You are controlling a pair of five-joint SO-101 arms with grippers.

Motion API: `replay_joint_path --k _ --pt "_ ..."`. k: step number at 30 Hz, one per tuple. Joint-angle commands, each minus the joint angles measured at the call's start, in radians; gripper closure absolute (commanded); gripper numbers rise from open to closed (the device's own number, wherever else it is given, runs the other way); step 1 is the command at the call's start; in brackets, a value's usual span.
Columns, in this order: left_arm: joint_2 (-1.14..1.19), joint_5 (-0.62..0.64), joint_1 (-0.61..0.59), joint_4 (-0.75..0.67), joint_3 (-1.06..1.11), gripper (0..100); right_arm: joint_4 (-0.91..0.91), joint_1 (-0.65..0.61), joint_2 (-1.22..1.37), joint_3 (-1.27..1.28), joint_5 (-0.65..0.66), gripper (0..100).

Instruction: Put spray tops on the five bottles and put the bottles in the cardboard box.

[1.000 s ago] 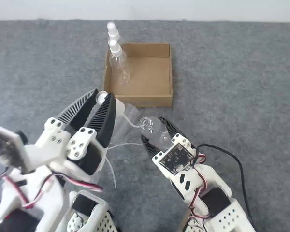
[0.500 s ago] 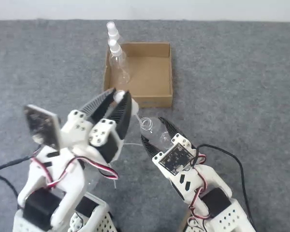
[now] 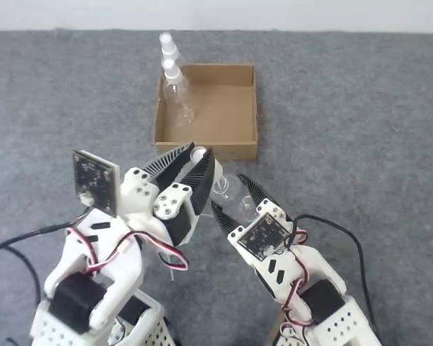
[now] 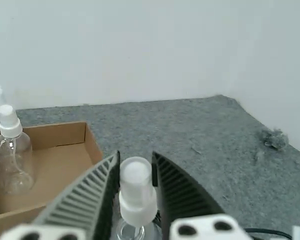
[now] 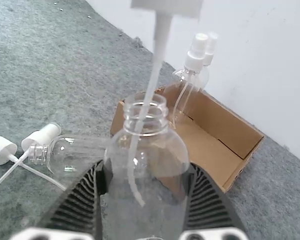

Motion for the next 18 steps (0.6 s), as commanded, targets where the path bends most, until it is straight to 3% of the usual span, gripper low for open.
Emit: replay_joint_path --k 1,18 --pt "0.005 -0.005 0.006 -0.032 0.002 98 -0.045 0.008 -0.022 0.018 0.005 97.9" --pt "-0.002 -0.037 0.006 -0.094 0.137 98 -0.042 0.012 -0.022 0.018 0.005 97.9"
